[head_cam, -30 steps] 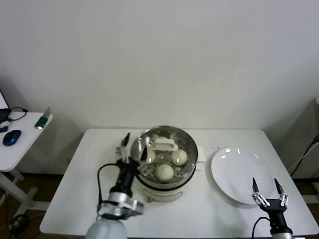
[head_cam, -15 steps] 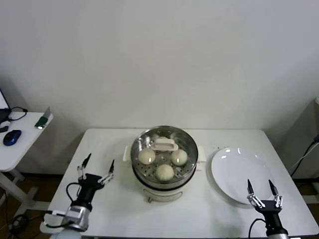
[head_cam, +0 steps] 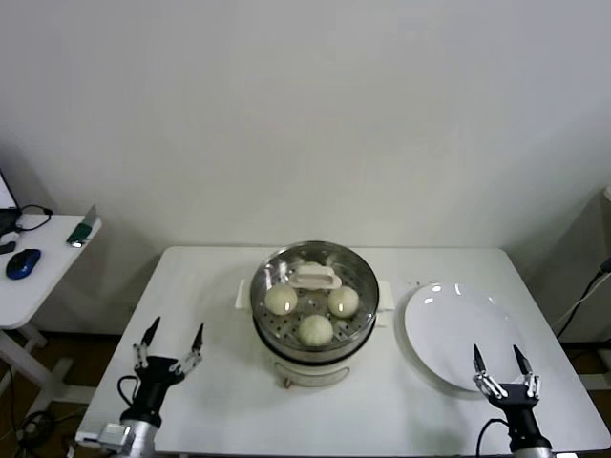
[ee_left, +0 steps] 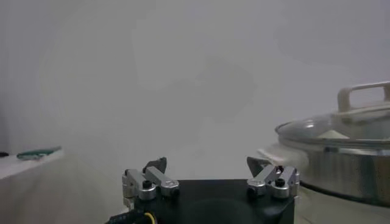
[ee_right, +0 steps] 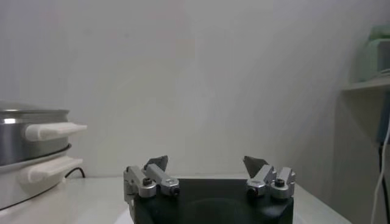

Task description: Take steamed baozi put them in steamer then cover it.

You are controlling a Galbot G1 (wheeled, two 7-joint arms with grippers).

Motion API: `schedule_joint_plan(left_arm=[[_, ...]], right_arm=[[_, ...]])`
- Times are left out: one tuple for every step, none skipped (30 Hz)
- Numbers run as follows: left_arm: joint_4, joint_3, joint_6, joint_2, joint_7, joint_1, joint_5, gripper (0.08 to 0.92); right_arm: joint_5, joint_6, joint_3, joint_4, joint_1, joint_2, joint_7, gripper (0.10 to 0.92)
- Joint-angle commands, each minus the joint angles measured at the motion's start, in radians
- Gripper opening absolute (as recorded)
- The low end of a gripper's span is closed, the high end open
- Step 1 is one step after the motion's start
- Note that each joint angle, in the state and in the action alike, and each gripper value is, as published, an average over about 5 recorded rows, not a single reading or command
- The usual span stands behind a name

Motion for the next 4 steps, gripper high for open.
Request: schedule_joint_plan(left_arm=[[0.04,-0.023,-0.063,-0.001,0.022,0.019,-0.074,0.823],[0.04,-0.022,-0.062,-0.001,0.022,0.019,-0.073,0.823],[0.04,-0.022,-0.062,-0.001,0.022,0.019,-0.073,0.823],[0.04,-0.022,-0.062,-0.001,0.022,0.019,-0.073,0.823]], right_arm=[[0.009,-0.002,-0.002,0.001,0.001,-0.001,-0.003,0.823],[0.01,-0.003,-0.003,0.001,0.001,-0.002,-0.003,0.823],[0.011,-0.003,-0.003,0.001,0.001,-0.002,-0.003,0.823],[0.012,-0.004,-0.003,0.001,0.002,-0.002,-0.003,0.823]])
